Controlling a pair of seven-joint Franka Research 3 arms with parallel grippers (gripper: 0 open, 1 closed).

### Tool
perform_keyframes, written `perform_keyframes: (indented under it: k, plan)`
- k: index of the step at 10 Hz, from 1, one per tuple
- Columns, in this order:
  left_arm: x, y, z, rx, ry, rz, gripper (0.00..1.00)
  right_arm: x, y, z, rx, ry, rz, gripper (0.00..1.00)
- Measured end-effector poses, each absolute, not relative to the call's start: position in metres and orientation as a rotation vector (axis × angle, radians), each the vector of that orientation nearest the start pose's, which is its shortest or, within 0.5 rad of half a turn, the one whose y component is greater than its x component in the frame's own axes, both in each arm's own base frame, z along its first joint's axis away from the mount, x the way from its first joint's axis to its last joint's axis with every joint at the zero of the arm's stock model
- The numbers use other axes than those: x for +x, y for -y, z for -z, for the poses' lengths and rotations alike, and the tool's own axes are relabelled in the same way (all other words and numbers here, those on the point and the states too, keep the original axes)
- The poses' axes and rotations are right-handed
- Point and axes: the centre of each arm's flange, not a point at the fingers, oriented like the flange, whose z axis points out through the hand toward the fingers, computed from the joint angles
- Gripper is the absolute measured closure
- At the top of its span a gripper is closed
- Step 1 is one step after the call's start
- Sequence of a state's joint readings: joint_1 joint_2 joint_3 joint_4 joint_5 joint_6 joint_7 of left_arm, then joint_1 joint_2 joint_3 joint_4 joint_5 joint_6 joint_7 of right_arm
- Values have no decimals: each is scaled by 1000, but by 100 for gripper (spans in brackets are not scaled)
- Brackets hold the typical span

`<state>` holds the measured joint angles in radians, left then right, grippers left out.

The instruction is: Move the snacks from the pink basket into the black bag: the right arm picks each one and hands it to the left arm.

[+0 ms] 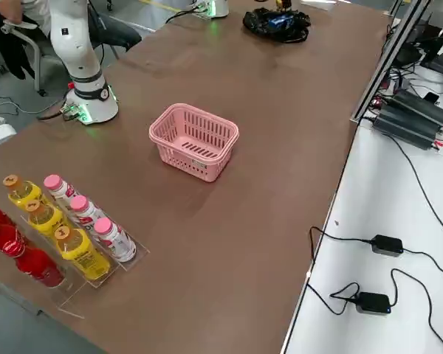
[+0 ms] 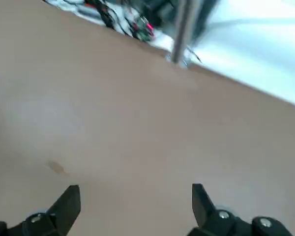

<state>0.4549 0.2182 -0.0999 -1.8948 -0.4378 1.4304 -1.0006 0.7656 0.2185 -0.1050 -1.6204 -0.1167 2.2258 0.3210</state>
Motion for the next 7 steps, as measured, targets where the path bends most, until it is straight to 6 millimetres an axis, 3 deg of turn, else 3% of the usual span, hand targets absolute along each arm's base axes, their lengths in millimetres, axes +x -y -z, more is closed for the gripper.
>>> perform_keyframes:
  k: [4,7]
  plan:
    - [501,-137,-327,-2281,2071,-1361,67,523,-310,-507,-3072,339,450,0]
    - [488,-167,-295,-2330,2101,-1370,67,519,-206,-476,-3151,138,308,0]
